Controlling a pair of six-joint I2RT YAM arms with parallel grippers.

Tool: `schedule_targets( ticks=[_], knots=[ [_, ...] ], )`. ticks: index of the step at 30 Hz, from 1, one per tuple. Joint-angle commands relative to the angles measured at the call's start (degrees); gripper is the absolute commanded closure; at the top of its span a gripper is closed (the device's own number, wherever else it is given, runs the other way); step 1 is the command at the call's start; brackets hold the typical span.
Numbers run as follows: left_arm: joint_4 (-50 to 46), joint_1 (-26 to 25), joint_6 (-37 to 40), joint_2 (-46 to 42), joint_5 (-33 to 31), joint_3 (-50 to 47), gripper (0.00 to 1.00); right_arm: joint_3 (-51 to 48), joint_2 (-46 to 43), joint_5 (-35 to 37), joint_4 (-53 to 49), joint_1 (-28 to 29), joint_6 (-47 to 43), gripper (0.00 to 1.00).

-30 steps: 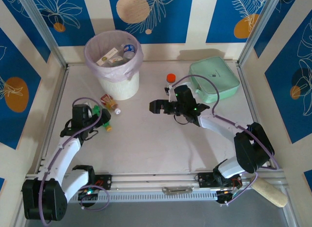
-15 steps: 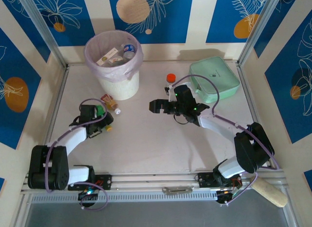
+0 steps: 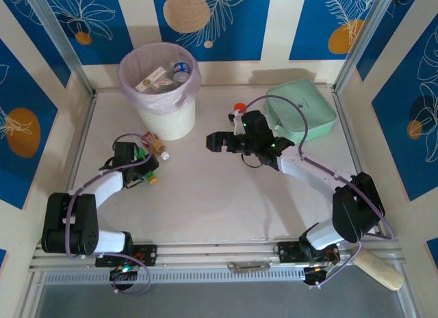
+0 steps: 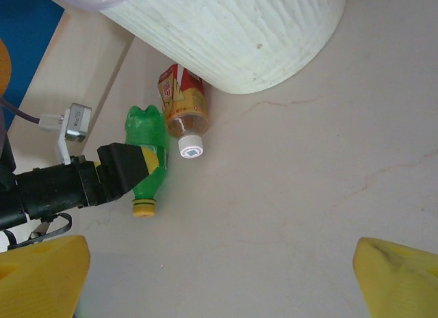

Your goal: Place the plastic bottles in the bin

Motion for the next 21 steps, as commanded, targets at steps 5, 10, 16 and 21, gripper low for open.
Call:
schedule_targets(
  ticks=[5,10,16,21],
  knots=[
    [0.58,-0.4,1.47,0.03,-2.89,0.54,0.12,-0.29,0.92,-0.11,-0.21,0.43,-0.72,0.01],
    [1.93,-0.4,2.12,0.66,-4.5,0.56,0.19,-0.32,-0.28,0.82,-0.85,0.36,-1.77,0.01],
    [3.11,-0.39,2.69,0.76,-5.19,0.0,0.35,-1.06,-0.66,1.03,-0.36,0.26,-1.45,0.01],
    [4.86,-0.32,2.78,1.41,-6.27,-1.2,0.35,-1.43,-0.57,1.03,0.2,0.26,-1.33,0.01]
  ],
)
